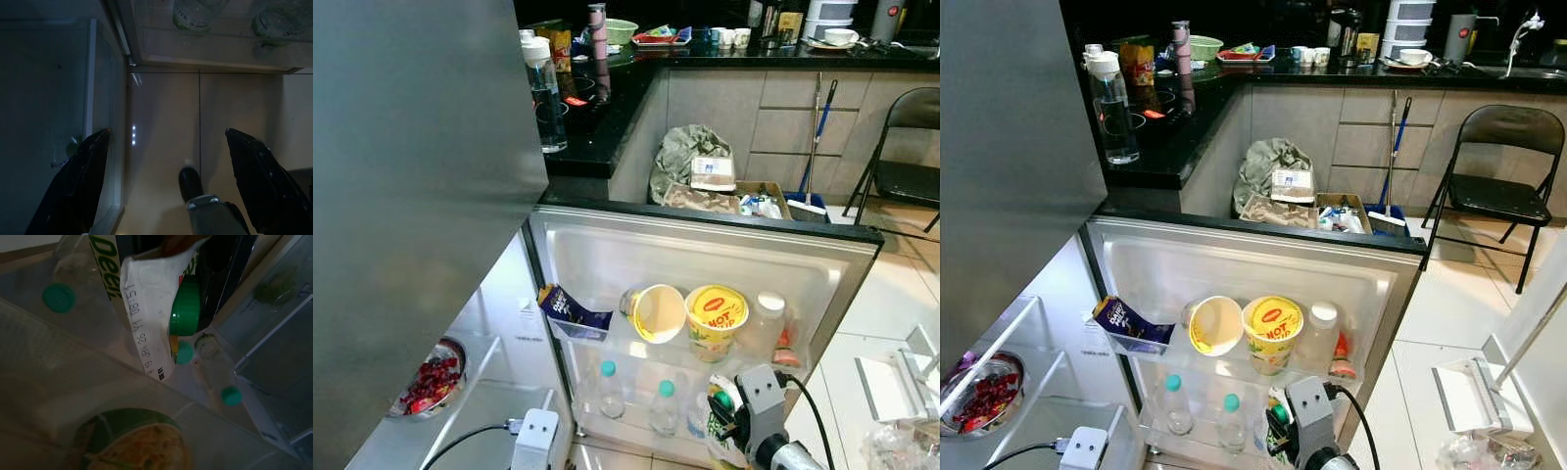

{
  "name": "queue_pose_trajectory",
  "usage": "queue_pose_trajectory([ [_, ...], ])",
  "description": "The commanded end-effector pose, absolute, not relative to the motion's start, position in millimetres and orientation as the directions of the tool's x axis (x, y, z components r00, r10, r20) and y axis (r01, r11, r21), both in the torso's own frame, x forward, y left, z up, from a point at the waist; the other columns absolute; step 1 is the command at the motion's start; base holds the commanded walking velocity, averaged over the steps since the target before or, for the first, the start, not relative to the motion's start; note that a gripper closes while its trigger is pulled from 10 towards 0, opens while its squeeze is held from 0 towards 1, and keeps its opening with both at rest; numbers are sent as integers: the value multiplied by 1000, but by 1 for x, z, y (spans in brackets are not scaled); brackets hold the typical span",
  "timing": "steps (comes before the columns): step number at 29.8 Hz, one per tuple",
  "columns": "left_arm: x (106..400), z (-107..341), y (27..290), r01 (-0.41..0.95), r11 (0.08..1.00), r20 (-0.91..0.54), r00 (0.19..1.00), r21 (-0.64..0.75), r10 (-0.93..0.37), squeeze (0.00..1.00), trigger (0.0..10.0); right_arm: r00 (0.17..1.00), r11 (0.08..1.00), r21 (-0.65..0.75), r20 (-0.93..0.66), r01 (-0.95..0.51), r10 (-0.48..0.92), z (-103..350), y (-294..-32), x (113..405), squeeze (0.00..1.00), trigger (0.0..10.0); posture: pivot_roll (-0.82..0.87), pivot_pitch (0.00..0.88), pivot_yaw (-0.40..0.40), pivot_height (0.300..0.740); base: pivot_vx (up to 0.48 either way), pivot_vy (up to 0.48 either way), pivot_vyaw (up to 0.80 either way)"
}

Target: Restocking fridge

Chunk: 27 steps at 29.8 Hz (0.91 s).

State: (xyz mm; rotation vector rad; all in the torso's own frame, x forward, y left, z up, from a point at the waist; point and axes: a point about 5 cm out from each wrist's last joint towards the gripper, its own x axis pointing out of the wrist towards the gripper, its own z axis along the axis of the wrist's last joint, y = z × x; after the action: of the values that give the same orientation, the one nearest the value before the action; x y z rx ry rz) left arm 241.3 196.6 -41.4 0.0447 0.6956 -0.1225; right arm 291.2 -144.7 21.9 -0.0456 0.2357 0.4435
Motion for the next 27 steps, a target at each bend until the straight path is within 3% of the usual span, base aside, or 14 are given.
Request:
queue_pose_trajectory([
  [1, 241, -42, 195, 135, 991, -647, 755, -1, -104, 0, 10000, 880, 897, 2, -193, -442, 434, 30, -142, 295, 0, 10000, -112, 105, 17, 701, 0, 0, 0],
  [27, 243, -41, 193, 173, 985, -651, 749, 8, -126, 0, 10000, 872, 884, 4, -160, -468, 463, 37, -136, 295, 0, 10000, -114, 119, 29, 686, 0, 0, 0],
])
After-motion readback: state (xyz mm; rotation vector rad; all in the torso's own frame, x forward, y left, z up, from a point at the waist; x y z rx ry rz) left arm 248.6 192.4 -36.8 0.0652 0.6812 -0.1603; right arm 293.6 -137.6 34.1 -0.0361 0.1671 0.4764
